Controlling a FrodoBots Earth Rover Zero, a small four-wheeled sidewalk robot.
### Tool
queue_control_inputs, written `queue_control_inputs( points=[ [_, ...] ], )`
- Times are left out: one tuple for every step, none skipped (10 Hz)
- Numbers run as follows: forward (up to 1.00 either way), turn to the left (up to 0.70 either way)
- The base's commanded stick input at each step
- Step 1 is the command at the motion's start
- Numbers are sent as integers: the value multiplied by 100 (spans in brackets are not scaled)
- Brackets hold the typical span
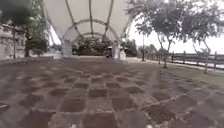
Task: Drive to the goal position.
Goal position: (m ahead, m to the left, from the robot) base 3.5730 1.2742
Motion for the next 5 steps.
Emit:
queue_control_inputs(
  points=[
    [98,0],
    [98,0],
    [98,0],
    [98,0],
    [98,0]
  ],
)
